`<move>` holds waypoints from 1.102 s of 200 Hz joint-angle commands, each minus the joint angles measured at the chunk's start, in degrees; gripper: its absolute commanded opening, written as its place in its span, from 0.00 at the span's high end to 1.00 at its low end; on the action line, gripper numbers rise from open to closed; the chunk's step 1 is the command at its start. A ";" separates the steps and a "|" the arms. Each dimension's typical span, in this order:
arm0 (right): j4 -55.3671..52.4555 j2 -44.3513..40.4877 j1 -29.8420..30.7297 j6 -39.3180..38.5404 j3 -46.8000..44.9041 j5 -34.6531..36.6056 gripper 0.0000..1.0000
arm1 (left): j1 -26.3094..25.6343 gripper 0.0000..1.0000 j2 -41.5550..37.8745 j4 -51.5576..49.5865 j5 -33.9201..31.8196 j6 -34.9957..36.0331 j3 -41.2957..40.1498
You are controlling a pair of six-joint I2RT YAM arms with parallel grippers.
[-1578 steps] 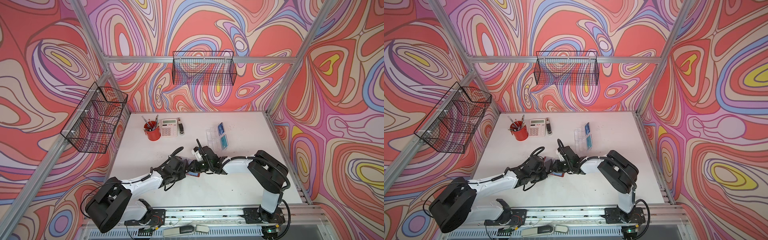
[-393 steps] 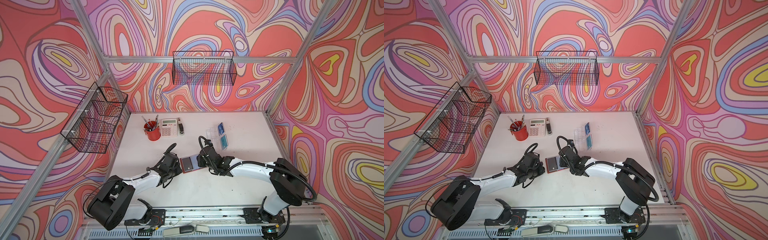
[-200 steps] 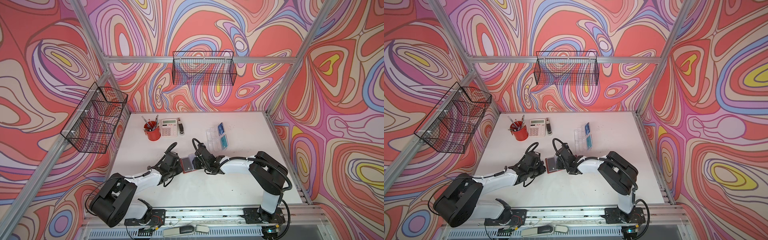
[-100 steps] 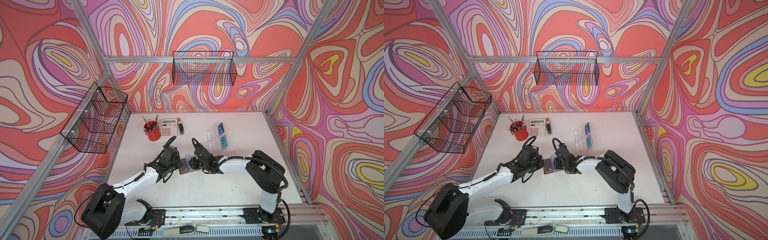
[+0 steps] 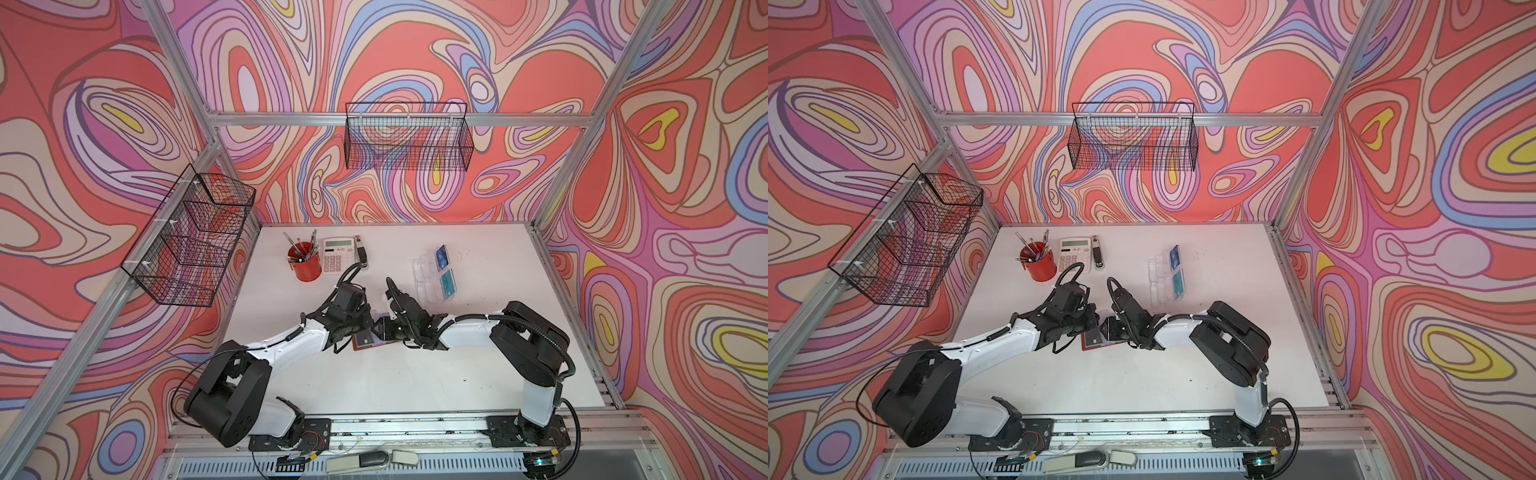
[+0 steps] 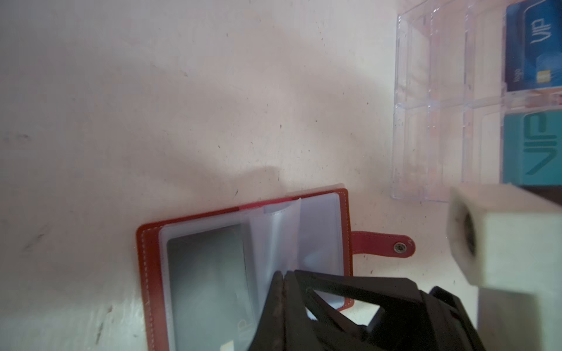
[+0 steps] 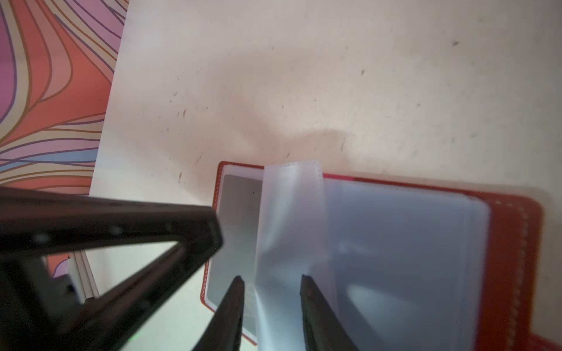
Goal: Insert credit cards into a card holder
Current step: Flip over the card slot on the card holder.
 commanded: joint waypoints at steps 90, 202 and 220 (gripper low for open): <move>2.88 2.59 0.12 1.37 -0.76 -2.29 0.69 | -0.17 0.88 8.99 2.39 -3.11 1.76 1.21; -3.93 -5.57 -1.38 3.54 -5.11 4.63 0.66 | -0.17 0.95 9.42 2.40 -4.60 1.41 0.02; -2.33 -2.78 -1.42 4.44 -4.42 1.31 0.66 | -0.22 0.95 9.33 2.33 -4.33 1.33 -0.02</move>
